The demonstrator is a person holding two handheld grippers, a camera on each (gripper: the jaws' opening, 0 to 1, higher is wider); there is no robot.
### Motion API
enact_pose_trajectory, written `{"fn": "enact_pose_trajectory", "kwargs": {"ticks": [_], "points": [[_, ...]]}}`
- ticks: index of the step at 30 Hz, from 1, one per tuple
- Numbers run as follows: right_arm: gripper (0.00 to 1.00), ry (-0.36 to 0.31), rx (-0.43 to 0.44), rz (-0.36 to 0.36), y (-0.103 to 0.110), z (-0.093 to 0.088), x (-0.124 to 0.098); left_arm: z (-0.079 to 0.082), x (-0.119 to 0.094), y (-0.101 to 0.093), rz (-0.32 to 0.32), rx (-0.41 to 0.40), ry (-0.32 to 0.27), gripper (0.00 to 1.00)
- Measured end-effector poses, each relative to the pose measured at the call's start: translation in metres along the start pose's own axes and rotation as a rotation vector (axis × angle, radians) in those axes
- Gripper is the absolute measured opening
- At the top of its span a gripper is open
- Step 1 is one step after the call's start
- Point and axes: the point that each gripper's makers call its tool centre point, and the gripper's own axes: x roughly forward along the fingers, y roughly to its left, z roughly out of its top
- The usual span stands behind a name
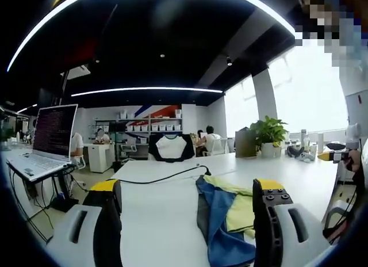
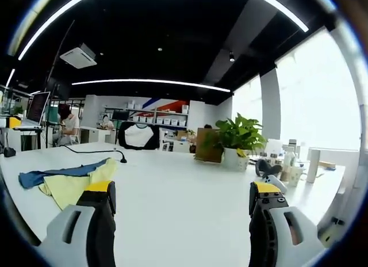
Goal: Fold the garment on the visible template until the final outline fits inside the template.
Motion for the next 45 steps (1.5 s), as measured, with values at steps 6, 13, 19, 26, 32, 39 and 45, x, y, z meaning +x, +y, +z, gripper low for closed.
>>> {"fn": "enact_pose_trajectory", "kwargs": {"ticks": [6, 13, 19, 26, 32, 39, 45], "points": [[1.0, 0.004, -0.001, 0.006, 0.003, -0.001, 0.002, 0.002, 0.0, 0.0, -0.004, -0.012, -0.006, 1.0], [1.0, -0.061, -0.02, -0.005, 0.004, 0.012, 0.0, -0.001, 0.001, -0.001, -0.007, -0.014, 0.006, 1.0], [1.0, -0.041, -0.061, 0.035, 0.016, 0.015, 0.002, 0.0, 0.001, 0.002, 0.006, -0.006, 0.002, 1.0], [1.0, -0.037, -0.066, 0.091, 0.036, 0.019, 0.005, -0.004, 0.0, 0.006, 0.012, -0.007, 0.017, 1.0], [1.0, -0.043, -0.048, 0.121, 0.046, 0.027, 0.009, -0.006, 0.002, 0.007, 0.01, -0.008, 0.027, 1.0], [1.0, -0.072, -0.069, 0.242, 0.084, 0.041, 0.018, -0.006, 0.001, 0.007, 0.012, -0.005, 0.029, 1.0], [1.0, -0.082, -0.046, 0.389, 0.129, 0.048, 0.026, -0.006, 0.001, 0.007, 0.013, 0.0, 0.037, 1.0]]}}
